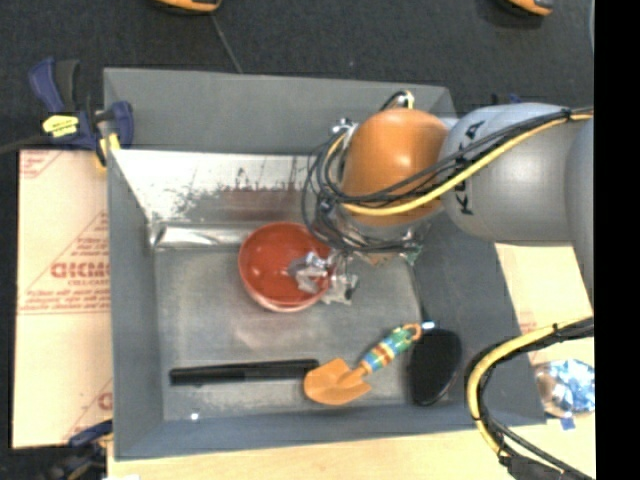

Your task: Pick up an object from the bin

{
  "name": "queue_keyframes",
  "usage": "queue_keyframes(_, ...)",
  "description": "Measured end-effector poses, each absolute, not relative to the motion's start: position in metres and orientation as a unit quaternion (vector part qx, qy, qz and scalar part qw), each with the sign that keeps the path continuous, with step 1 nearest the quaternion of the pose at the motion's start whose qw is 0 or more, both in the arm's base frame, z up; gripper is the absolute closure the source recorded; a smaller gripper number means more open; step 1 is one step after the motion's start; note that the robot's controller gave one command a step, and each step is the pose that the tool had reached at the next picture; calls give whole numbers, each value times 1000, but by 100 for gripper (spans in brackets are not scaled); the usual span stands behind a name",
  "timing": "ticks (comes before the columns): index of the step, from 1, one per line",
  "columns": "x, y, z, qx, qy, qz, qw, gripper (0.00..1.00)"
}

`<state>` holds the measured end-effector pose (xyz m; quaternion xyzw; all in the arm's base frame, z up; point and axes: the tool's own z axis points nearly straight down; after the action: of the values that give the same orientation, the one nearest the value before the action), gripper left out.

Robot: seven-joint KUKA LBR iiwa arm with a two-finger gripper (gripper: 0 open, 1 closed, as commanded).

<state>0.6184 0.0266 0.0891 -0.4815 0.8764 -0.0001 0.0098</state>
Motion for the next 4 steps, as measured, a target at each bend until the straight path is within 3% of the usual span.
queue_keyframes(2,619,25,183,-479,878,-2,10,100)
queue_keyframes(3,620,24,202,-477,879,-2,12,100)
queue_keyframes(4,620,24,203,-475,880,-2,12,100)
